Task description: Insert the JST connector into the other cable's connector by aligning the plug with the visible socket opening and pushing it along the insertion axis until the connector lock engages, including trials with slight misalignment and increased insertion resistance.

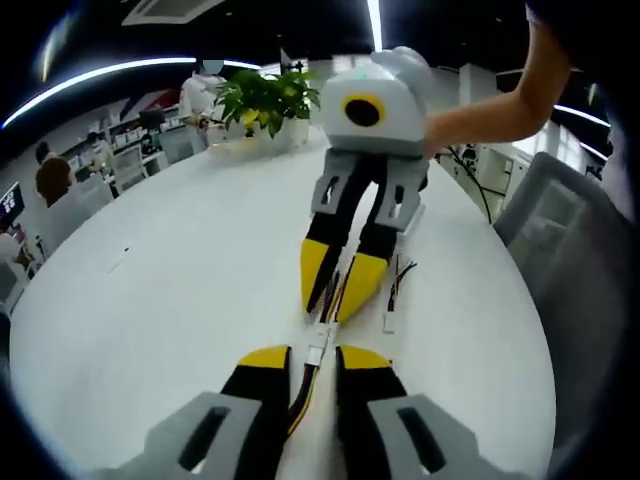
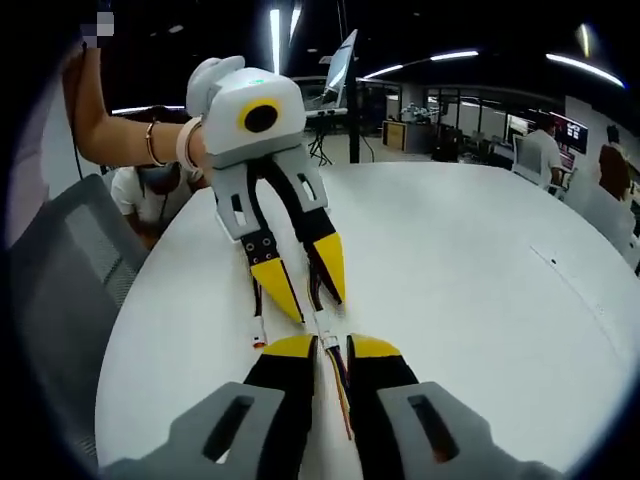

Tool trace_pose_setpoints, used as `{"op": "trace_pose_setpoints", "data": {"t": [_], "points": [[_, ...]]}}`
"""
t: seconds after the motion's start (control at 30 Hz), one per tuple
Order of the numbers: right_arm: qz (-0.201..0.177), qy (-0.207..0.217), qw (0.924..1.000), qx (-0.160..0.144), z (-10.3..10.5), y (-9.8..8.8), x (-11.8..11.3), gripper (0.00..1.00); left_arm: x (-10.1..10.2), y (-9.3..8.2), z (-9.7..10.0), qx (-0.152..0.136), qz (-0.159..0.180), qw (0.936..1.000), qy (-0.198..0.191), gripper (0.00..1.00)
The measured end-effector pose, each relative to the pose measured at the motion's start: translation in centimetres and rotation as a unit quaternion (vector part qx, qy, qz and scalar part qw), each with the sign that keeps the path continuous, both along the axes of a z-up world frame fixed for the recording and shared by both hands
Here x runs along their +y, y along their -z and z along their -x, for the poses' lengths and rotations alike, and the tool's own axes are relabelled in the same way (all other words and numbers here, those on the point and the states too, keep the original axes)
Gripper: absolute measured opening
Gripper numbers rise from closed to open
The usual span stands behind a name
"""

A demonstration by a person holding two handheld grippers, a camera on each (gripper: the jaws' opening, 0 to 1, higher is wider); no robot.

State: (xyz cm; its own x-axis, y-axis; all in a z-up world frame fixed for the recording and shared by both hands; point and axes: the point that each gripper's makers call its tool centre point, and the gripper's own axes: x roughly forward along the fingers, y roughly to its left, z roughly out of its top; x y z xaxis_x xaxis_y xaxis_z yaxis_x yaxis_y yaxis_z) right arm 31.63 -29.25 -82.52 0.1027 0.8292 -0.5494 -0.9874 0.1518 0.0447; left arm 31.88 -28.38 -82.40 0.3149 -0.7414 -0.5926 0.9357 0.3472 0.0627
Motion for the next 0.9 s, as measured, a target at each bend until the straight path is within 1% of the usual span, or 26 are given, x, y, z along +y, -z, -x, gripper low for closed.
{"op": "trace_pose_setpoints", "data": {"t": [0.13,0.2,0.27,0.43,0.57,0.73,0.9], "points": [[-0.004,0.000,1.0000,-0.004,0.3,-0.5,-0.1,0.09,0.1,-0.5,0.1,-0.005,0.001,1.0000,-0.003,0.11],[-0.010,0.001,0.9999,0.006,0.5,-0.6,0.0,0.09,0.1,-0.8,0.3,-0.007,0.002,1.0000,-0.005,0.11],[-0.011,-0.001,0.9999,-0.002,0.7,-0.9,0.0,0.09,0.0,-1.0,0.5,-0.010,0.002,0.9999,-0.007,0.11],[-0.012,-0.008,0.9999,-0.008,1.4,-1.4,0.0,0.09,-0.2,-1.4,0.9,-0.014,0.004,0.9999,-0.005,0.11],[-0.016,-0.012,0.9998,-0.009,1.9,-1.8,-0.1,0.10,-0.4,-1.4,1.4,-0.021,-0.004,0.9998,0.002,0.14],[-0.023,-0.017,0.9995,-0.009,2.7,-2.2,-0.4,0.10,-0.4,-1.5,2.4,-0.020,0.000,0.9998,0.006,0.14],[-0.021,-0.020,0.9995,-0.011,3.3,-2.4,-0.6,0.10,-0.2,-1.3,3.4,-0.018,-0.003,0.9998,0.007,0.14]]}}
